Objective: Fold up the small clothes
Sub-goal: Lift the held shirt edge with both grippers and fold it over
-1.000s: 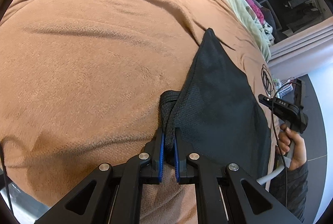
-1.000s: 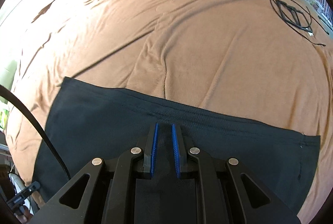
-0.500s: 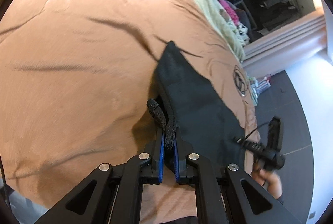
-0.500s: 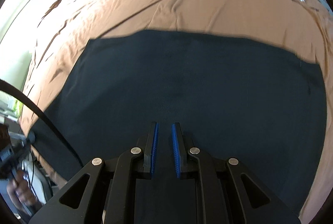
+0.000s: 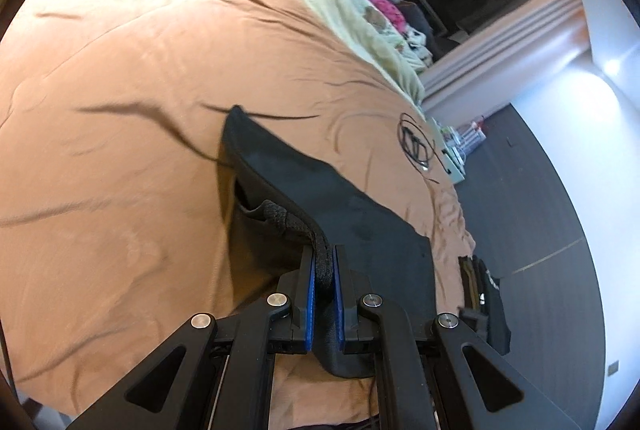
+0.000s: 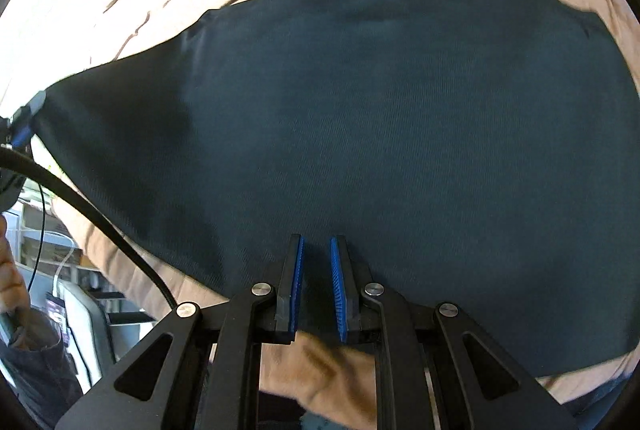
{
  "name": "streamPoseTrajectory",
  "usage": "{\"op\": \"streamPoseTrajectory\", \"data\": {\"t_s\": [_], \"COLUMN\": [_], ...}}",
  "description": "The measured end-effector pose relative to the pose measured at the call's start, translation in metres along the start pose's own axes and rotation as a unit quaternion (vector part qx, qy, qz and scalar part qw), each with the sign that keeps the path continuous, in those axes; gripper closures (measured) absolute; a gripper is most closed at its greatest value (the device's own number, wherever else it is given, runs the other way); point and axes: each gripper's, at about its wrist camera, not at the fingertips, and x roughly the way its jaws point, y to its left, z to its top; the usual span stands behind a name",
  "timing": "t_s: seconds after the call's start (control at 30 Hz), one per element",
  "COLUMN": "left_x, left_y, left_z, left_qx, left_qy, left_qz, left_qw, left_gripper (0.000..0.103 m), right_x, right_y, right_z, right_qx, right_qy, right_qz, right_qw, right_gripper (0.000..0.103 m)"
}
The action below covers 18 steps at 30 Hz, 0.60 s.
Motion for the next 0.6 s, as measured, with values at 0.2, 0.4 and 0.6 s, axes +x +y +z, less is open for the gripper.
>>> {"op": "streamPoseTrajectory", "data": {"t_s": [0.2, 0.4, 0.6], "left_x": [0.004, 0.002, 0.009], "left_y": [-0.027, -0.063, -0.106], "left_z": [0.013, 0.022, 0.024], "left_qx": [0.029, 0.06, 0.098], "left_qy": [0.004, 0.002, 0.009], "left_qz": [-0.009, -0.02, -0.031], "left_qw": [0.9995, 0.998, 0.9947], "left_gripper": [0.095, 0.095, 0.095], "right_x": [-0.011, -0.05, -0.101], "right_y": [0.005, -0.003, -0.026], "right_z": [-0.025, -0.033, -0.044], "right_qx": [0.013, 0.024, 0.028], "right_qy": [0.003, -0.032, -0.084], "right_qz": [0.016, 0.026, 0.024], "right_qw": [1.0, 0.999, 0.996], "right_gripper": [0.096, 0.096, 0.07]}}
